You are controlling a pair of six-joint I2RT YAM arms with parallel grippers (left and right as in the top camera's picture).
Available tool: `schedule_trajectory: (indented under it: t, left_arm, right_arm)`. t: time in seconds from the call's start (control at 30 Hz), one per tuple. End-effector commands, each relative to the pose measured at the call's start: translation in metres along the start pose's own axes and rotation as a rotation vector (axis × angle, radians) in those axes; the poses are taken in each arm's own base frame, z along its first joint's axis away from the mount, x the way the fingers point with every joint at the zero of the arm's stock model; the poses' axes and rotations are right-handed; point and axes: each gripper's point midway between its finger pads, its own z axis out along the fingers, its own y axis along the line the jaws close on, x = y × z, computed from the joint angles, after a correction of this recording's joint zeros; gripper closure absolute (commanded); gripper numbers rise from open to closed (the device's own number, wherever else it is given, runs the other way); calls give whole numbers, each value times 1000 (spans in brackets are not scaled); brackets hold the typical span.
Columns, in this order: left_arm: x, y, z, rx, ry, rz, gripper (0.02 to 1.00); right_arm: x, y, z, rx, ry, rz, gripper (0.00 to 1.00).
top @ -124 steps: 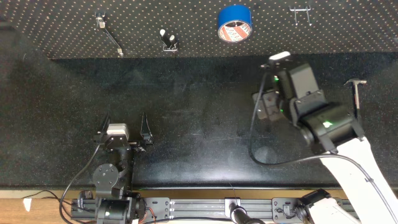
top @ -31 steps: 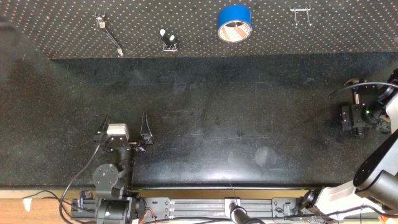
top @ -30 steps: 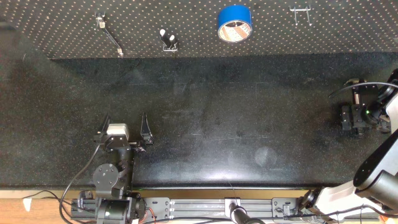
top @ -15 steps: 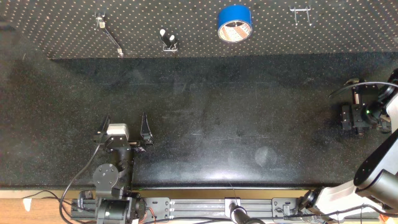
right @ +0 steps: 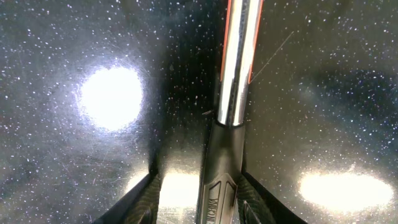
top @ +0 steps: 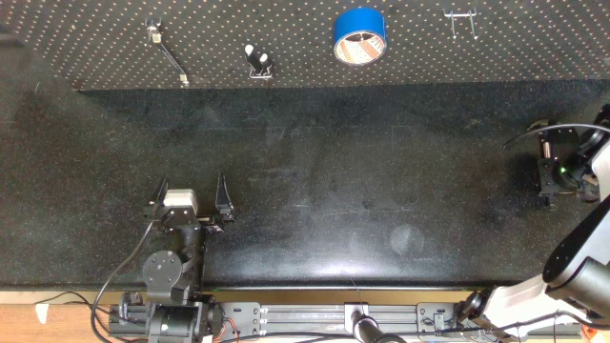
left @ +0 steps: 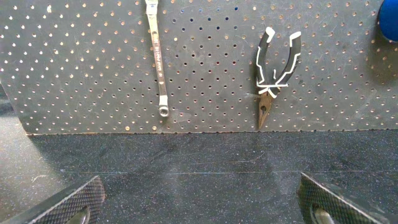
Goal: Place Tools Onto Pegboard
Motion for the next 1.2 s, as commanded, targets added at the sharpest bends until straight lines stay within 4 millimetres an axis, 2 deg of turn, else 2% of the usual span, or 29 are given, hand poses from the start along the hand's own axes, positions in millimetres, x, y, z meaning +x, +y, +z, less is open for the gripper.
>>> schedule_trajectory:
  t: [0.03,0.4,0.5,0.53,1.2]
  left_arm:
    - [1,-3,0,15,2,17,23]
    - [1,-3,0,15,2,17,23]
    - [1,-3,0,15,2,17,23]
    - [1,-3,0,15,2,17,23]
    - [1,-3,0,15,2,17,23]
  right_arm:
    - [2,0,7,-6,26,-7,612]
    - [4,1,10,-11,34,-7,803]
    - [4,1,10,-11,34,-7,814]
    - [4,1,10,-11,34,-7,866]
    - [4,1,10,-12,34,-7,921]
